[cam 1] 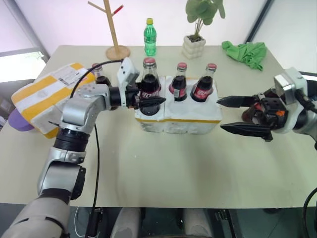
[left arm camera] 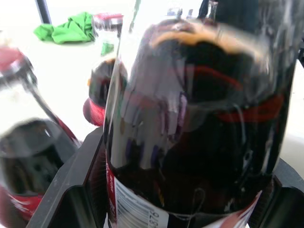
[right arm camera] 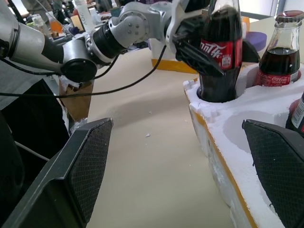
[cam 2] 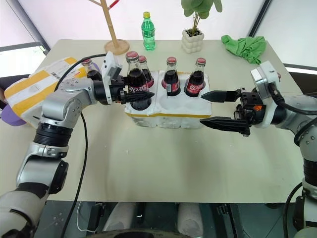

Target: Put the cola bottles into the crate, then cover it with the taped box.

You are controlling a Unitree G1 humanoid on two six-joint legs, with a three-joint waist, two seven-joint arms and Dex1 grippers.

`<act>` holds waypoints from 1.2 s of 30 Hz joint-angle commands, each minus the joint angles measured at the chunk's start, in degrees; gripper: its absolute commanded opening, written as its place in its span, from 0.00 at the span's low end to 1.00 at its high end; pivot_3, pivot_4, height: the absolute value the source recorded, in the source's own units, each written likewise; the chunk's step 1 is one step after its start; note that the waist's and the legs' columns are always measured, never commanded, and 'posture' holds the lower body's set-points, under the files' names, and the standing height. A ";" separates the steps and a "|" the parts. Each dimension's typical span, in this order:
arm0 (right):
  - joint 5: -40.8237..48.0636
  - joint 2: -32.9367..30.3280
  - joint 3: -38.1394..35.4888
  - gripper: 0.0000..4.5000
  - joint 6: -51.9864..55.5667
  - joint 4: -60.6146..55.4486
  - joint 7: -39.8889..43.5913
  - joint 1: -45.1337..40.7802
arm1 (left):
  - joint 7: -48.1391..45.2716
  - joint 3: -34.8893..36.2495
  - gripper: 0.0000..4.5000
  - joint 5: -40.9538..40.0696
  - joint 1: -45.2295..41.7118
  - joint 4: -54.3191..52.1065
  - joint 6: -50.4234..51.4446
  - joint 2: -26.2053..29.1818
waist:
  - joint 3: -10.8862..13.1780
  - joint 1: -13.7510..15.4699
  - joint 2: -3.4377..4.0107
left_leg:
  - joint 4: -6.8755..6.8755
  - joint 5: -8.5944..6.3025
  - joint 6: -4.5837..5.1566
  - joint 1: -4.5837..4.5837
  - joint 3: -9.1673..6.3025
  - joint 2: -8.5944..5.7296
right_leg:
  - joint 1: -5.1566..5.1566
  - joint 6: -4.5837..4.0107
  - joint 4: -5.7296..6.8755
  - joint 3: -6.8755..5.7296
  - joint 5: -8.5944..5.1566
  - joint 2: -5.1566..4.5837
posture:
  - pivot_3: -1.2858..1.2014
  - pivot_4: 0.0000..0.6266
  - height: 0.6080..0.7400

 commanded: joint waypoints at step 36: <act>-2.37 1.77 3.39 1.00 -2.90 3.77 2.54 -5.56 | 30.22 30.17 1.00 -10.78 26.38 -45.95 16.77 5.84 | -0.01 -0.01 0.03 | 0.04 -0.04 0.05 0.14 -0.01 0.02 | 0.13 -0.02 -0.01 0.02 0.01 0.00 | 0.52 0.24 1.00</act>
